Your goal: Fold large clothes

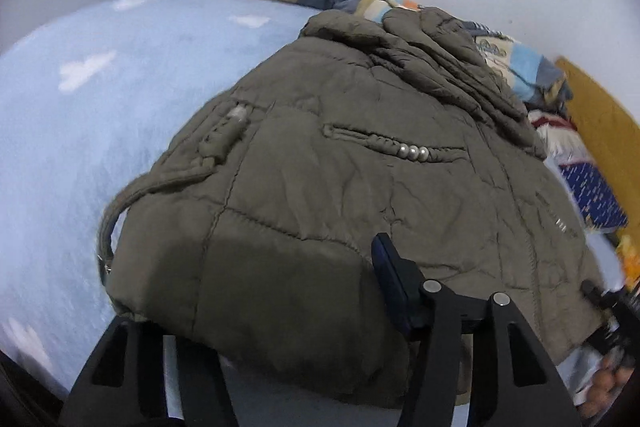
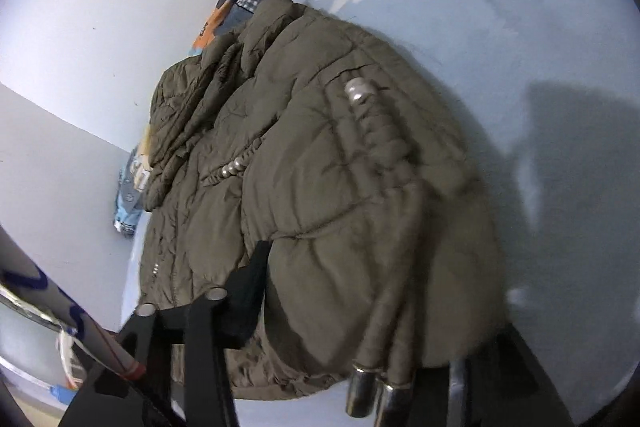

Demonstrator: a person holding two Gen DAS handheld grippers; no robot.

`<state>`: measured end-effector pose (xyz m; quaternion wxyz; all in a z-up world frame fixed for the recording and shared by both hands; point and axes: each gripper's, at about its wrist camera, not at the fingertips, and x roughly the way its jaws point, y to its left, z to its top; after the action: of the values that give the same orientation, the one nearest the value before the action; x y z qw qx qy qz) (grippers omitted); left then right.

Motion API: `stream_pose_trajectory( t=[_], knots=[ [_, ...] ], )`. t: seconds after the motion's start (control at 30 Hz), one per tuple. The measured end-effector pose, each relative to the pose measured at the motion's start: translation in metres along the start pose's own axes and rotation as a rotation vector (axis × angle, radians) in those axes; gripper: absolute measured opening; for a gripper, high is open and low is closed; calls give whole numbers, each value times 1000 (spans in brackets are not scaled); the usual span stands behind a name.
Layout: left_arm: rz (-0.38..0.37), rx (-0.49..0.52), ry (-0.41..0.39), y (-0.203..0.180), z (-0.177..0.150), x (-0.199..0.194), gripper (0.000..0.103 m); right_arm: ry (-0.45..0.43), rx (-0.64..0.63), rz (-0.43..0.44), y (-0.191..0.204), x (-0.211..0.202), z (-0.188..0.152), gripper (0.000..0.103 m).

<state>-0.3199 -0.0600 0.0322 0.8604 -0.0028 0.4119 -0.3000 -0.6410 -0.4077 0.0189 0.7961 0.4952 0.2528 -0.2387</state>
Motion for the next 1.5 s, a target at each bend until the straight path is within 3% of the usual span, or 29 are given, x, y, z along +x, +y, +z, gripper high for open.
stream_pose_trajectory(
  t=[0.03, 0.07, 0.17, 0.23, 0.33, 0.5, 0.67, 1.0, 1.5],
  knots=[
    [5, 26, -8, -3, 0, -1, 41, 2, -21, -4, 3, 0, -1, 56],
    [5, 42, -17, -4, -1, -5, 38, 5, -40, 0, 5, 0, -1, 32],
    [53, 125, -41, -15, -3, -6, 33, -16, -168, -57, 26, -2, -4, 24],
    [94, 174, -47, -21, -7, -5, 33, -43, -334, -176, 49, -3, -14, 24],
    [140, 230, -51, -28, -11, -3, 35, -36, -413, -251, 53, 7, -22, 26],
    [196, 286, -68, -37, -16, 0, 36, -32, -414, -264, 47, 7, -24, 32],
    [217, 296, -72, -40, -16, 2, 36, -51, -447, -289, 56, 12, -24, 33],
    [231, 313, -69, -42, -18, 2, 36, -58, -422, -279, 56, 11, -24, 32],
    [242, 327, -73, -43, -20, 2, 36, -49, -458, -335, 64, 14, -24, 32]
  ],
)
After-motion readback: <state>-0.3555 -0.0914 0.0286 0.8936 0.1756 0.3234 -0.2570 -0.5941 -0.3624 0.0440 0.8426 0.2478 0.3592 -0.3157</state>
